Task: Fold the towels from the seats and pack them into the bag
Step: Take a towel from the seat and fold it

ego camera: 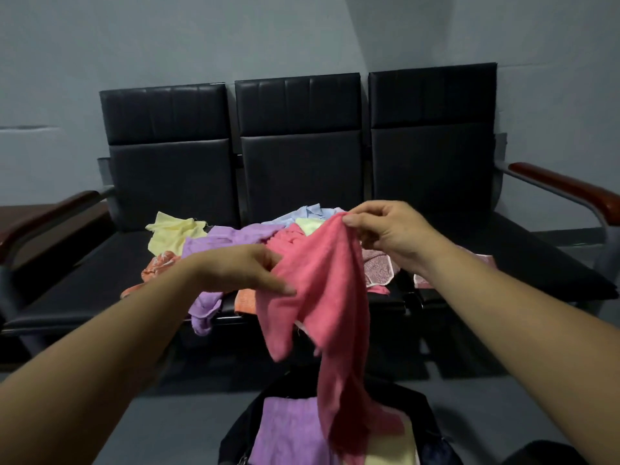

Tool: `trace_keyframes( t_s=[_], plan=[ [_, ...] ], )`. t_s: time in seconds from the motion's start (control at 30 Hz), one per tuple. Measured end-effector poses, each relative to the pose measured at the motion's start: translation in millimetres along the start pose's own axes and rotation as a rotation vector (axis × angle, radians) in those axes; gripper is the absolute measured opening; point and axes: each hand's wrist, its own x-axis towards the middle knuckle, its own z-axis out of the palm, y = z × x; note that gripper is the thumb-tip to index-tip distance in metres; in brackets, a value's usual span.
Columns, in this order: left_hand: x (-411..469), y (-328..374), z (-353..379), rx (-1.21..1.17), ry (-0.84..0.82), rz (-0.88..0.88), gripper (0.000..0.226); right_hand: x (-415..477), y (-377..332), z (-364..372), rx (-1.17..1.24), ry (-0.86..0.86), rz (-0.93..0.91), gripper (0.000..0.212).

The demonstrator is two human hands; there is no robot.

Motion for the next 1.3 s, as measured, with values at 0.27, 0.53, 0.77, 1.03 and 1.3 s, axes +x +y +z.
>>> trace_keyframes(
  t_s=[0.27, 0.53, 0.77, 1.03, 1.3],
  plan=[
    [20.5, 2.2, 12.1, -0.614, 0.485, 0.071, 0.014, -9.4, 26.0, 0.4, -0.315, 0.050, 0.070, 0.010],
    [42.0, 24.0, 22.2, -0.768, 0.642, 0.077, 0.011, -18.8, 41.0, 41.6, -0.560, -0.042, -0.172, 0.023],
    [31.4, 13.1, 11.7, -0.950, 0.516, 0.016, 0.010, -12.2, 37.2, 27.6, 0.012, 0.128, -0.002, 0.014],
    [19.8, 3.9, 14.7, 0.145, 0.733, 0.218, 0.039, -6.3, 16.8, 21.1, 0.170, 0.156, 0.077, 0.015],
    [15.4, 14.5, 19.1, -0.183, 0.686, 0.142, 0.026, -23.0, 0.9, 8.3, -0.383, -0.151, -0.101, 0.025]
  ],
)
